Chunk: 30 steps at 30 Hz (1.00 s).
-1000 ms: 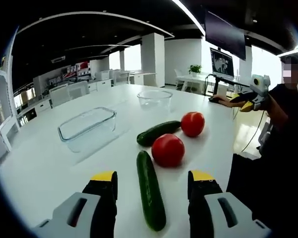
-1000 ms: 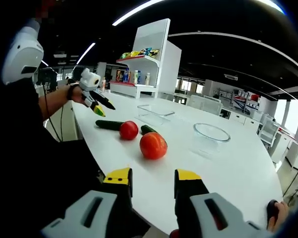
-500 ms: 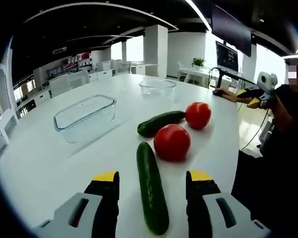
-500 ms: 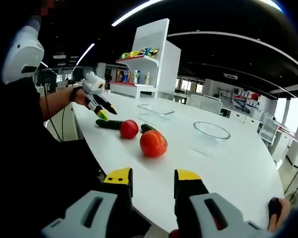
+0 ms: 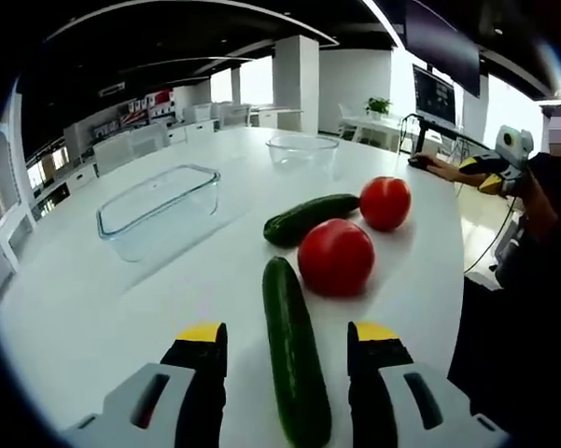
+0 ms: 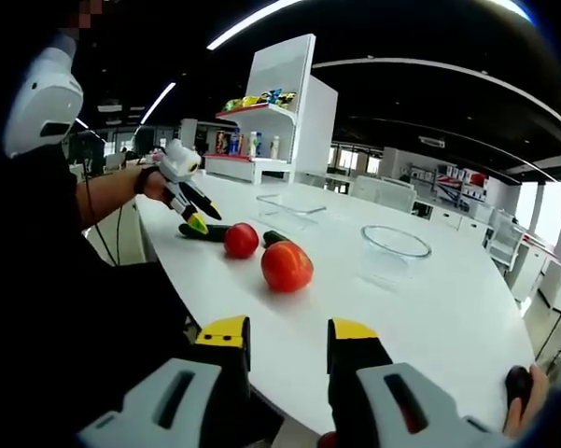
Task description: Sort the scattered tomatoes and cucumbers on the table and place them into their respective storage containers
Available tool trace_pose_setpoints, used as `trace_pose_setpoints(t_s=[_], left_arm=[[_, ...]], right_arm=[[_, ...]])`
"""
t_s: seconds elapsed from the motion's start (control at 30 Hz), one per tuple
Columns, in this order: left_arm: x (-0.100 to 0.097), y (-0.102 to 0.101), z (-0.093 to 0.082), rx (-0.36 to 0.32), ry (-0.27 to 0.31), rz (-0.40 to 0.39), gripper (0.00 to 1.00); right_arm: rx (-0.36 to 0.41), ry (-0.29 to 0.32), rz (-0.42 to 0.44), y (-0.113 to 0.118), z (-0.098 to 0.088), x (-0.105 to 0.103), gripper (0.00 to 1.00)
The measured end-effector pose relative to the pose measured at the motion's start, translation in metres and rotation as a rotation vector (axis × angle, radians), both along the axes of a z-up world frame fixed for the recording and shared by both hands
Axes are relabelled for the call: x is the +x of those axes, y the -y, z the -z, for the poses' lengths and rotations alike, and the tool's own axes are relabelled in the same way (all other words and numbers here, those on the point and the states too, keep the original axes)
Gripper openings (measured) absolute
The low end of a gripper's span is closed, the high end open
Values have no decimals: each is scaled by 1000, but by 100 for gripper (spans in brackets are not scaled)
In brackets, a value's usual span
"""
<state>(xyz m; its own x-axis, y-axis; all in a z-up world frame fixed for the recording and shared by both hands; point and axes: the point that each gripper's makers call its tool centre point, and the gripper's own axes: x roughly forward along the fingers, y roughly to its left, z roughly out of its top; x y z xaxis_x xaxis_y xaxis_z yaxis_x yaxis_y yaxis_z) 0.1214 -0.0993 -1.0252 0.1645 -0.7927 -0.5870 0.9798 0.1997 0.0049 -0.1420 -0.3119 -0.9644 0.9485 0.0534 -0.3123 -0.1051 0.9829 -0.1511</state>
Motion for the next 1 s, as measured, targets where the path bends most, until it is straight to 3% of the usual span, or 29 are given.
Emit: trace_pose_setpoints(t_s=[1.0], left_arm=[[1,15,17,85,36,-1,42]], right_arm=[[15,-3,7,5,7,-3,31]])
